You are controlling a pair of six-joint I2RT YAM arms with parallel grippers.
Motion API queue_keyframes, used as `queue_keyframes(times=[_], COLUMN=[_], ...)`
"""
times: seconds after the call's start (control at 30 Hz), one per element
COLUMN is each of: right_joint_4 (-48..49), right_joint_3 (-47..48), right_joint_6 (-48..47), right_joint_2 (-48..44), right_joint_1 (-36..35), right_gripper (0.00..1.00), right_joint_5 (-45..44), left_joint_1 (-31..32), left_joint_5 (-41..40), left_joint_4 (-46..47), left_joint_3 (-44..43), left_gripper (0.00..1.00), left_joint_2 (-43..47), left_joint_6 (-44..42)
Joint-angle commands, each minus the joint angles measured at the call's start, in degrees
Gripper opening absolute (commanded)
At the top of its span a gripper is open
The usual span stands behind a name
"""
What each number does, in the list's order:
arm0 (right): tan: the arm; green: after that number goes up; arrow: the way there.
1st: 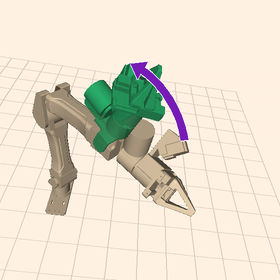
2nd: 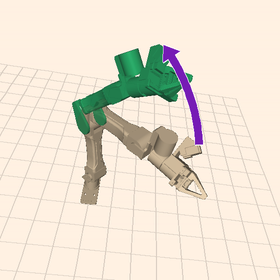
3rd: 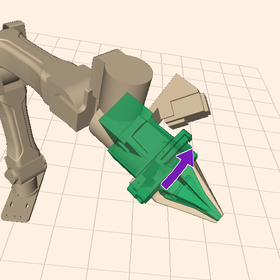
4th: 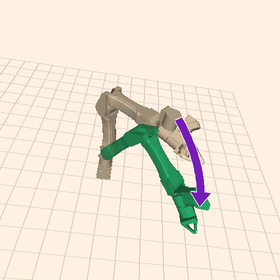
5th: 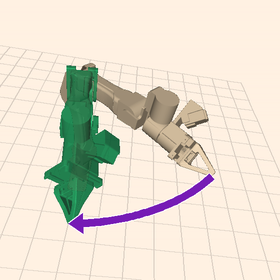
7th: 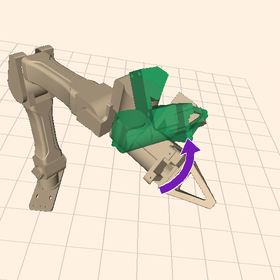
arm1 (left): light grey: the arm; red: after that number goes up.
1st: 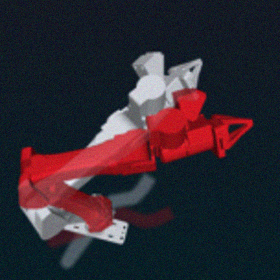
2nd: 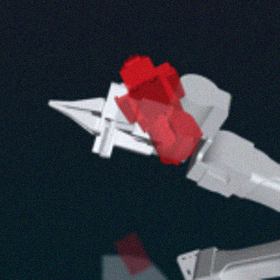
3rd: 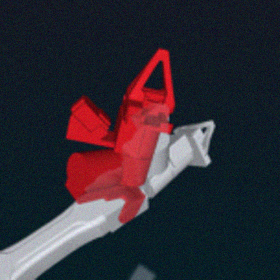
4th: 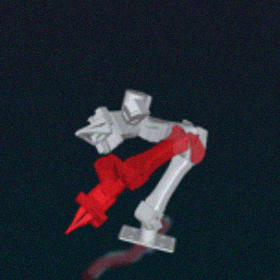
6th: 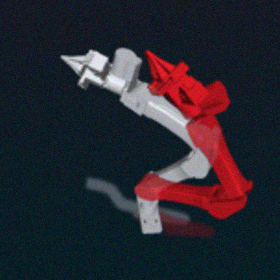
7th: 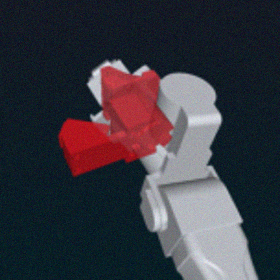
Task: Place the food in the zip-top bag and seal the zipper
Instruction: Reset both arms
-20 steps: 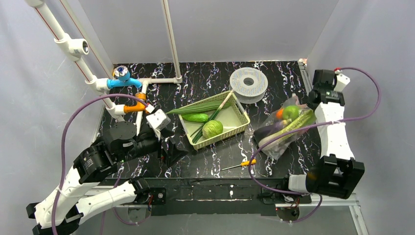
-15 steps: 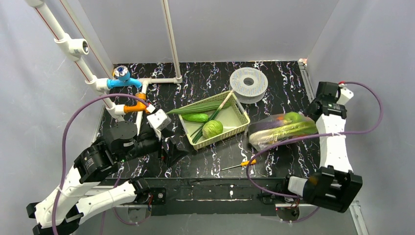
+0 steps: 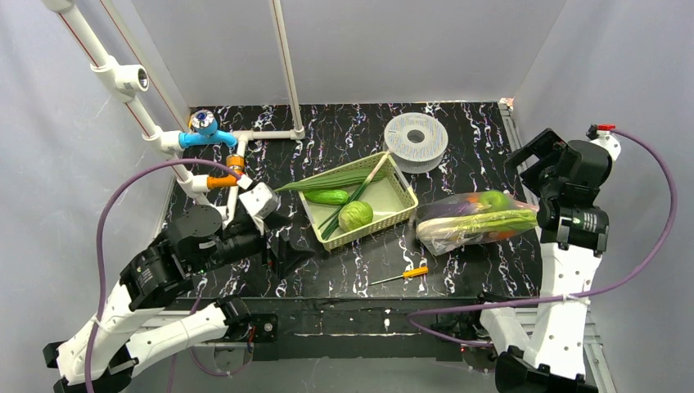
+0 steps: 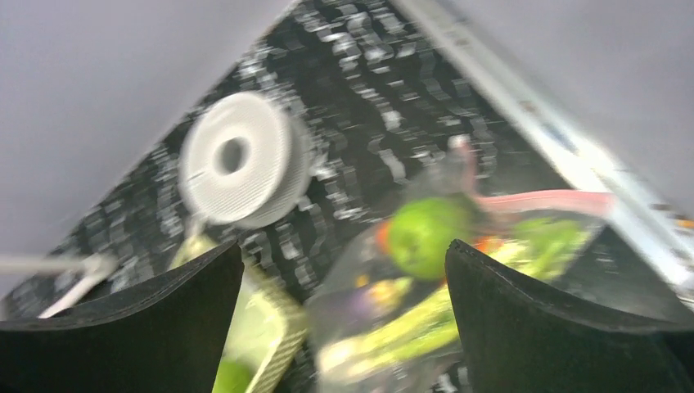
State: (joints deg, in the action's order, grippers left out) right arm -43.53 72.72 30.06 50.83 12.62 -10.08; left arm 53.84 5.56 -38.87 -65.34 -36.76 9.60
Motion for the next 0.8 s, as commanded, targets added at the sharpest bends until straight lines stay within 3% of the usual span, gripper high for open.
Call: queue_keyframes(times=[0.0,0.17,0.47,0.77], right_joint_4=[4.01,12.3,12.12,11.64], right_joint_3=[4.22,5.18,8.67,8.37], right_joint_6=[6.44,8.17,6.64,5.93], right_joint_2=[-4.06,-10.73,-20.04,-21.84], right_joint_1=[-0.33,-0.32,-0.31,-0.31], right_gripper=[0.99,0.98,0.98,0.98], right_joint_5=[22.3,34.34,23.48,19.64], left_joint_1=[-0.23,-0.23,-0.23,-0.23], left_joint_5=[-1.66,-4.63,-11.28,-11.76], left_joint_4=[2.84,5.7,17.37,19.57], left_joint_3=[-1.64,-4.91,-6.37,-8.73], left_gripper=[0.98,0.98,0.98,0.98], left_joint_2=[2.32,5.72,15.09,16.99], left_joint_6=[0.26,0.62,-3.99,-7.13])
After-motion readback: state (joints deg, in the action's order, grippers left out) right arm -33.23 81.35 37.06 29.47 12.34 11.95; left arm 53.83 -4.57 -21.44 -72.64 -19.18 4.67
